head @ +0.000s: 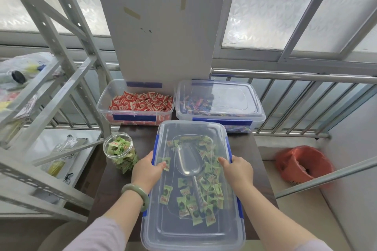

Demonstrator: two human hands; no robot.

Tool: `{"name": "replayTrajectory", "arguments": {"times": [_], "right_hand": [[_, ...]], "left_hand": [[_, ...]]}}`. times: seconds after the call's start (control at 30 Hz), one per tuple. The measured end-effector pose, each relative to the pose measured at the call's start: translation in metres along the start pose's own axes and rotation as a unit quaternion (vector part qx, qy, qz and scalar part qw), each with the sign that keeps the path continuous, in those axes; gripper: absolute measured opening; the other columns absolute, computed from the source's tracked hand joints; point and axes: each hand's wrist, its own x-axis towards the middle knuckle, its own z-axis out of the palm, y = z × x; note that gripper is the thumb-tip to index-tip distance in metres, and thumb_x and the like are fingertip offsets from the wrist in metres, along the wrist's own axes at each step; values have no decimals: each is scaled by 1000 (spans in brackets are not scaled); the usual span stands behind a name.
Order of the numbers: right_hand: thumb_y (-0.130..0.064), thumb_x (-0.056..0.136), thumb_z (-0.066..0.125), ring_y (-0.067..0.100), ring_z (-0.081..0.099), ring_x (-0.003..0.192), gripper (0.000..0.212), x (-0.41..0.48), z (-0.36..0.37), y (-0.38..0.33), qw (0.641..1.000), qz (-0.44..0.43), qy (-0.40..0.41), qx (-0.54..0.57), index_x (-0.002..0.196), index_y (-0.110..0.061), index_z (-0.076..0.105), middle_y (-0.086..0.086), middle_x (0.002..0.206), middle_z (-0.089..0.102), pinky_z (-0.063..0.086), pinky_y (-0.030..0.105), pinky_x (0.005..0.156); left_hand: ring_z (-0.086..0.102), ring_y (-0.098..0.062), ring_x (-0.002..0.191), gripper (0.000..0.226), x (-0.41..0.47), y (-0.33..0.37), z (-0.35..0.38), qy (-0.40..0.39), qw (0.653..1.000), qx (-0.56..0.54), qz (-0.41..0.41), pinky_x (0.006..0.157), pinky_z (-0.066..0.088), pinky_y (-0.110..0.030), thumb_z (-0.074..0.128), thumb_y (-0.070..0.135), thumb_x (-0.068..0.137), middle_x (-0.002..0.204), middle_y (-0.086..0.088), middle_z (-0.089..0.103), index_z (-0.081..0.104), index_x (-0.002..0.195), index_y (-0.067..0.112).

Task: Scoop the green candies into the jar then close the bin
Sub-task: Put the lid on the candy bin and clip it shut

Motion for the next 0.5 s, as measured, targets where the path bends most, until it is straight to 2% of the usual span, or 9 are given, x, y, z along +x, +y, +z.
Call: {"name": "replayTrajectory", "arguments": {"times": [0.13, 0.2, 0.27, 0.3, 0.37, 0.5], "right_hand": [[-47, 95, 44, 23, 58, 83, 41, -7, 0, -1, 998, 1, -30, 55, 98, -8, 57, 9, 94, 66, 47, 34, 69], [-43, 96, 44, 27, 60, 100, 43, -11, -3, -2, 996, 0, -57, 75, 119, -7, 54, 12, 112, 64, 47, 33, 77], [-37, 97, 46, 29, 51, 123, 56, -13, -5, -2, 991, 0, -86, 105, 142, -6, 36, 11, 137, 52, 44, 32, 88], [-35, 97, 47, 28, 46, 130, 61, -14, -6, 0, 989, 0, -91, 118, 147, -6, 27, 9, 145, 46, 42, 33, 95], [-34, 97, 48, 27, 41, 134, 65, -13, -6, 2, 989, -2, -94, 118, 150, -9, 22, 8, 149, 40, 39, 35, 103], [-38, 97, 46, 29, 52, 123, 62, -11, -8, 1, 990, 0, -113, 87, 148, -10, 27, 10, 140, 51, 46, 37, 95]], "left_hand": [[48, -29, 128, 67, -4, 3, 0, -31, 999, 3, -32, 102, 39, -36, 51, 32, 95, 145, -9, 46, 20, 151, 13], [40, -29, 135, 73, -9, 3, -2, -64, 997, 9, -39, 106, 35, -37, 51, 35, 95, 152, -9, 36, 11, 152, 14], [34, -28, 139, 79, -14, 2, -3, -80, 996, 13, -38, 109, 32, -37, 54, 35, 93, 156, -9, 29, 6, 153, 14], [33, -27, 140, 79, -16, 2, -2, -74, 997, 9, -37, 109, 32, -37, 54, 35, 93, 156, -8, 28, 6, 153, 15], [34, -27, 139, 77, -18, 5, 1, -55, 998, 9, -35, 110, 32, -37, 53, 33, 94, 156, -8, 28, 7, 153, 15], [35, -28, 139, 76, -20, 11, -3, -58, 997, 39, -36, 108, 33, -38, 53, 34, 94, 156, -9, 29, 8, 153, 14]]}}
